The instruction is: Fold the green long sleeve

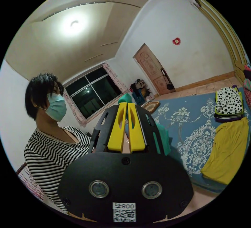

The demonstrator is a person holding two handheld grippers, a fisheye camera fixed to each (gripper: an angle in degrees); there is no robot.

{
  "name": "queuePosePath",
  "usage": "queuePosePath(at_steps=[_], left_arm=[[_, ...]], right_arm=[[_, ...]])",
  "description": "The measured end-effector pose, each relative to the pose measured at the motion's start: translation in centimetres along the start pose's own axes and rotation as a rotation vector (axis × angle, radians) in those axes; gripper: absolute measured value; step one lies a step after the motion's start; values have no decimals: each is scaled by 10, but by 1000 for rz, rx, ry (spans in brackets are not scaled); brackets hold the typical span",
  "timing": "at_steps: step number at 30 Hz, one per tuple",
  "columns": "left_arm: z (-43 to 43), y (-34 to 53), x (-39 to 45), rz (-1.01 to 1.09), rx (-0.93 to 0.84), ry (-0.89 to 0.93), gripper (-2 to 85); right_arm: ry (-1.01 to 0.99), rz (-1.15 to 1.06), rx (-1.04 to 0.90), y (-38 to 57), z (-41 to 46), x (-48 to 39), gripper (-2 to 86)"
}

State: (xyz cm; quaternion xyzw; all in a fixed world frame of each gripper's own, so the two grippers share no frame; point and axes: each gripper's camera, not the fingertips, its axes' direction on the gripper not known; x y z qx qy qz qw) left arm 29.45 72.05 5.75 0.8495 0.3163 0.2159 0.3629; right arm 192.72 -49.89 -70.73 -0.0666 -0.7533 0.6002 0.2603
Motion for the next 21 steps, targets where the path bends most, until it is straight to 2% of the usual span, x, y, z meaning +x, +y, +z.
queuePosePath(at_steps=[11,21], left_arm=[[-60,-45,198,274,147,-12,10],[-91,-57,311,433,224,-41,11]], right_arm=[[-25,-161,34,-53,23,-30,2],[-78,-275,74,-98,36,-27,2]])
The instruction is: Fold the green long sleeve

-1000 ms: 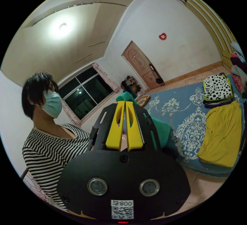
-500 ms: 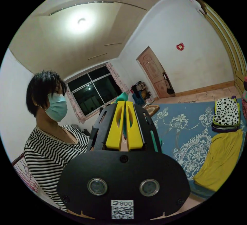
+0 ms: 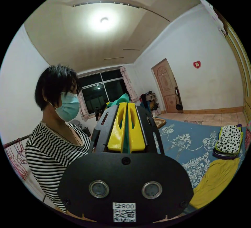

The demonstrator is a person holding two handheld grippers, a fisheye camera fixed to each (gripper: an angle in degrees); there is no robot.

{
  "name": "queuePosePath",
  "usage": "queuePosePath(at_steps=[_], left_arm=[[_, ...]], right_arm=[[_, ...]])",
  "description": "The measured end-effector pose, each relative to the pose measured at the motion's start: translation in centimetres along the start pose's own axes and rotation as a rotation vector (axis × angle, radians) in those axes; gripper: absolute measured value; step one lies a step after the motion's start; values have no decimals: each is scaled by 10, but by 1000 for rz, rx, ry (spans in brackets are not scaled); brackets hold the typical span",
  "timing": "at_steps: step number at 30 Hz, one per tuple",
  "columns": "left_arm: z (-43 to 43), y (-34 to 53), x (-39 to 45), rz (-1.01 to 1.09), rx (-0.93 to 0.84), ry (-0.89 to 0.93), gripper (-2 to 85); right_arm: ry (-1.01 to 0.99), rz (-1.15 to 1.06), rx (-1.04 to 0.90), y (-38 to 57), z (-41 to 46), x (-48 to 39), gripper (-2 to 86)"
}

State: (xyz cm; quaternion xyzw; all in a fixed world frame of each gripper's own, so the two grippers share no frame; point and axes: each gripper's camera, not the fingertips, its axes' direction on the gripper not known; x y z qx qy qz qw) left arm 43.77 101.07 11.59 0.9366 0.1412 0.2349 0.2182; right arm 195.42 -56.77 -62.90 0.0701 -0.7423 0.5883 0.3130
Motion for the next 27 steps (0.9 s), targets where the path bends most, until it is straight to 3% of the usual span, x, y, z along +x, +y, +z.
queuePosePath(at_steps=[15,23,27], left_arm=[[2,-68,38,215,81,-40,11],[80,-105,-66,174,-38,-94,12],[134,-113,-145,122,-131,-171,13]], right_arm=[[-8,-201,37,-77,21,81,2],[64,-179,24,-135,52,215,1],[149,-112,-25,-173,84,332,1]])
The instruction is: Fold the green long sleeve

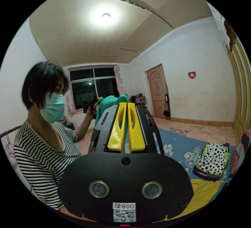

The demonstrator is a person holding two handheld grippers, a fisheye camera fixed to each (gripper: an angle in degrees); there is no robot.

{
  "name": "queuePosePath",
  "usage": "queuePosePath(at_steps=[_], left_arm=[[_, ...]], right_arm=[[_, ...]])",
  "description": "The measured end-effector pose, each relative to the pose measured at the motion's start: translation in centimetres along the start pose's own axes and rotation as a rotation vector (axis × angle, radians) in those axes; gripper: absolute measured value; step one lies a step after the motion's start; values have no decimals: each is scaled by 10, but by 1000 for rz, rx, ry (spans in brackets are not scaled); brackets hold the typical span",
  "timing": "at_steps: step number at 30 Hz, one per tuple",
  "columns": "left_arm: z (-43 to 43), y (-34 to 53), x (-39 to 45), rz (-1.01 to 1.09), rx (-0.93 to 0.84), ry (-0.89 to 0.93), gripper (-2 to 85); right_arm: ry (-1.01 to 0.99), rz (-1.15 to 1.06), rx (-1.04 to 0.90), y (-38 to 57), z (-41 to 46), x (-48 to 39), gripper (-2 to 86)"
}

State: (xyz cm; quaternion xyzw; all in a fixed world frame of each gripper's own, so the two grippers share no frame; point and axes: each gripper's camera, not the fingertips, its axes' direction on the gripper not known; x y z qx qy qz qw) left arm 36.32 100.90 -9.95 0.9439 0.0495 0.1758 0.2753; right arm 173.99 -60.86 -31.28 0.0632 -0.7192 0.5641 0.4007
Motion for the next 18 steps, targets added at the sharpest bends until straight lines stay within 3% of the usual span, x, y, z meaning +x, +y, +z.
queuePosePath(at_steps=[7,11,15,18], left_arm=[[161,25,-178,-144,-222,-223,23],[267,88,-308,-265,-502,-393,57],[315,178,-404,-437,-729,-419,92],[315,258,-451,-538,-825,-330,107]], right_arm=[[111,216,-190,-30,125,254,2],[212,405,-339,-20,200,405,3],[495,680,-593,41,258,563,4],[484,786,-615,93,261,634,14]])
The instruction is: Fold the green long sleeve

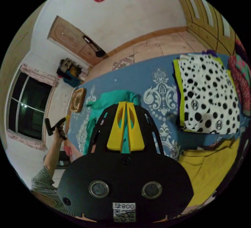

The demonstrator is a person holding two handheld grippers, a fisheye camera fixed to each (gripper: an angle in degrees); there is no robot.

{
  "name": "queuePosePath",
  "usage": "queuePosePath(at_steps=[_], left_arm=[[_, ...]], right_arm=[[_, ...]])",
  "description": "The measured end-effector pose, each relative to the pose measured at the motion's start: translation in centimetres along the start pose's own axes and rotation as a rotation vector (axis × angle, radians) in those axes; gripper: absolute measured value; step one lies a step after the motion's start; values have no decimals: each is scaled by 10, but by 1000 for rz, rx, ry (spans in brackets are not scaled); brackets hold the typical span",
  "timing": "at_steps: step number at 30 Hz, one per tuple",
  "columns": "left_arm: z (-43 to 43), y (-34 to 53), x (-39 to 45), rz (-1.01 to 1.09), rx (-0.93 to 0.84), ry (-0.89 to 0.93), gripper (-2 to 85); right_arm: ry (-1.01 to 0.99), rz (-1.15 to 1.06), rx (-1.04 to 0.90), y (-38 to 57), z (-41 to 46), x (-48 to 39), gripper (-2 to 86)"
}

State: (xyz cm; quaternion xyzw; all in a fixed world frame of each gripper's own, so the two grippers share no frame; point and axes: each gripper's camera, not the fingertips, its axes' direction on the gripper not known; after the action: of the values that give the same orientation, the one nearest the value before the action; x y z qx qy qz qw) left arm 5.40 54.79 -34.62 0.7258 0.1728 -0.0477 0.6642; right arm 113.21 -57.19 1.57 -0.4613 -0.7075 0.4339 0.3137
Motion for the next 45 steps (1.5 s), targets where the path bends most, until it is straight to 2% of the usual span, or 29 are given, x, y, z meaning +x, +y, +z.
queuePosePath(at_steps=[4,9,11,13,15,20,27,30,32,34,36,41,45], left_arm=[[54,58,-70,-3,-186,-21,126],[74,93,-120,7,-273,-90,124],[92,89,-139,36,-340,-158,99],[103,82,-154,42,-366,-262,72],[107,72,-170,37,-383,-265,46],[78,45,-219,46,-334,-195,16],[-8,-1,-303,20,-152,-211,12],[-46,-16,-342,-3,-39,-370,19],[-73,-18,-389,-139,85,-458,33],[-82,-8,-425,-252,136,-356,48],[-79,8,-446,-271,172,-273,64],[-14,64,-477,-248,-62,-129,83],[14,93,-502,-300,-148,-47,84]], right_arm=[[-44,-56,-141,10,58,61,51],[-116,-34,-222,26,93,102,69],[-121,-30,-208,19,102,108,69],[-30,-47,-253,2,121,115,57],[-14,-26,-298,-12,136,125,32],[54,-51,-357,-53,133,147,5],[236,-184,-248,-131,39,174,5],[197,-197,-224,-146,26,187,14],[188,-192,-221,-142,34,193,26],[154,-184,-245,-131,55,201,59],[116,-159,-286,-124,73,209,70],[154,-103,-376,-119,107,232,69],[170,-52,-412,-121,116,247,28]])
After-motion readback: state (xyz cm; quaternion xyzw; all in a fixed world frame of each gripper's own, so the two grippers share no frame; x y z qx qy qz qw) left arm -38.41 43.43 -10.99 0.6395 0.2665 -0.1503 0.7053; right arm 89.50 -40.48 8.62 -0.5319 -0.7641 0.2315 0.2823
